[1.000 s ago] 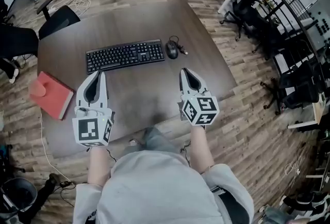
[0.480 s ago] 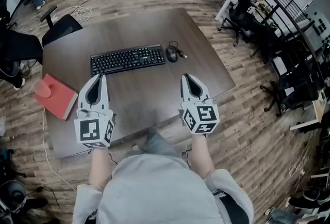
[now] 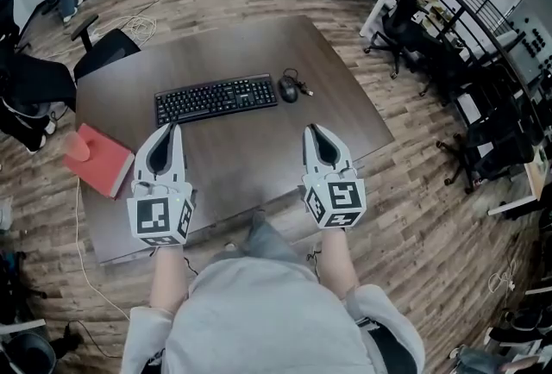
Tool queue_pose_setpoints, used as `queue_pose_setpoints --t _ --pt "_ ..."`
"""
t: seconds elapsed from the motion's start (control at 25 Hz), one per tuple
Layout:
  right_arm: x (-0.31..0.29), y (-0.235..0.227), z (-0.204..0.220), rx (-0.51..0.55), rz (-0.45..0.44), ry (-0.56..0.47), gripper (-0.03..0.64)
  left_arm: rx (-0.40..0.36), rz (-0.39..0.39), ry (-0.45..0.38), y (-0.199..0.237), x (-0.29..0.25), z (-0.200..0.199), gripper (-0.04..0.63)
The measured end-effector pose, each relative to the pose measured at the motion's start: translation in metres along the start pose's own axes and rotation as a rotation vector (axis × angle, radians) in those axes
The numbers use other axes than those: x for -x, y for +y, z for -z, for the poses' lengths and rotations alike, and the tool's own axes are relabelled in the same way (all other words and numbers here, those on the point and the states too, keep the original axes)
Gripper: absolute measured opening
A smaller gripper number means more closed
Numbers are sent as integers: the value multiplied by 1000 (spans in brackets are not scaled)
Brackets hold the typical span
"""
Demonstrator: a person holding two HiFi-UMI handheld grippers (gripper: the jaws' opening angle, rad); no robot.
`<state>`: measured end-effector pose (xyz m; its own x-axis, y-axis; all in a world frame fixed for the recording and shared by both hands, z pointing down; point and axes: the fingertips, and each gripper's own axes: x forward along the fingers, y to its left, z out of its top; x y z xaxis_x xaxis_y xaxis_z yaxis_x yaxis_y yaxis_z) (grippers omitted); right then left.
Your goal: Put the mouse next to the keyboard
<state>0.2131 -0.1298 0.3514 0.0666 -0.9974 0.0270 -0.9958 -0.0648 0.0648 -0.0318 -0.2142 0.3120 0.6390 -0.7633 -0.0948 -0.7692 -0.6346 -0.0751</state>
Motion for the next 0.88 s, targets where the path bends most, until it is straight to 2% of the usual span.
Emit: queue_pose_setpoints --t 0.88 --pt "6 5 -14 -17 -17 -47 20 20 -16 -7 -3 8 -2 12"
